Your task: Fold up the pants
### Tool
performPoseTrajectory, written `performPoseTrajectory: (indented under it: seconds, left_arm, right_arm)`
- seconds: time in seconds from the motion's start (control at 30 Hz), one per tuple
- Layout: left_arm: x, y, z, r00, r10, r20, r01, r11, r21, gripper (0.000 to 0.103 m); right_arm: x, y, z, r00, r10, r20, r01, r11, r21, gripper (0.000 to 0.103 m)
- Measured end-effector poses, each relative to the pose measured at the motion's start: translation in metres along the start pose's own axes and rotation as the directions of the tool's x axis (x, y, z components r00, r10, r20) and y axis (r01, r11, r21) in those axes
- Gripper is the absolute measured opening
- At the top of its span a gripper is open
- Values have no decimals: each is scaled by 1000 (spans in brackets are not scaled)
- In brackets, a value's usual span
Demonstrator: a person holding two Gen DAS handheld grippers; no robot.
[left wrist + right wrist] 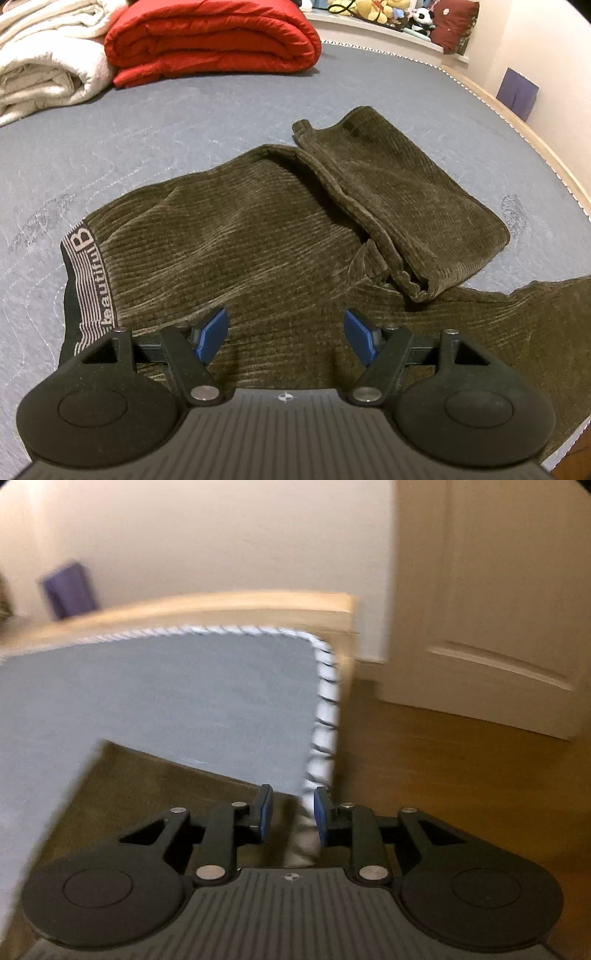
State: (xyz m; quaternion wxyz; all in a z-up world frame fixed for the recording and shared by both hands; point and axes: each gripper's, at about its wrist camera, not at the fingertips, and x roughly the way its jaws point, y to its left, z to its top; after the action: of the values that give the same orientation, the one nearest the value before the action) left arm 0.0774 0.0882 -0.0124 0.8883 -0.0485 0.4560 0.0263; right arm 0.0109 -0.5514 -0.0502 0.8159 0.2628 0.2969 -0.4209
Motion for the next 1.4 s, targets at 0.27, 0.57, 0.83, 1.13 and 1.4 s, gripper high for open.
performPoseTrajectory:
  seconds: [0.27,0.57,0.83,1.13,1.4]
  left_arm:
    - [61,36,-19,977,-26,-211,1,993,-121,77]
    - [21,14,-6,996,-8,-84,3,998,-58,78]
    - [11,19,5,999,-11,-51,6,996,-92,78]
    - [14,34,9,999,-7,-50,1,993,-119,78]
    - [22,46,16,997,-21,-74,10,989,-149,78]
  right_arm:
    - [32,58,-39,971,75,-225,-118,975,-187,60]
    - [-15,123,-47,956,272,-106,-291,918,-269,62]
    - [-62,223,-91,867,484,-117,-479,748,-459,62]
    - [-105,311,-137,771,619,-150,-559,544,-626,66]
    - [-104,348,-161,748,644,-160,-558,480,-677,67]
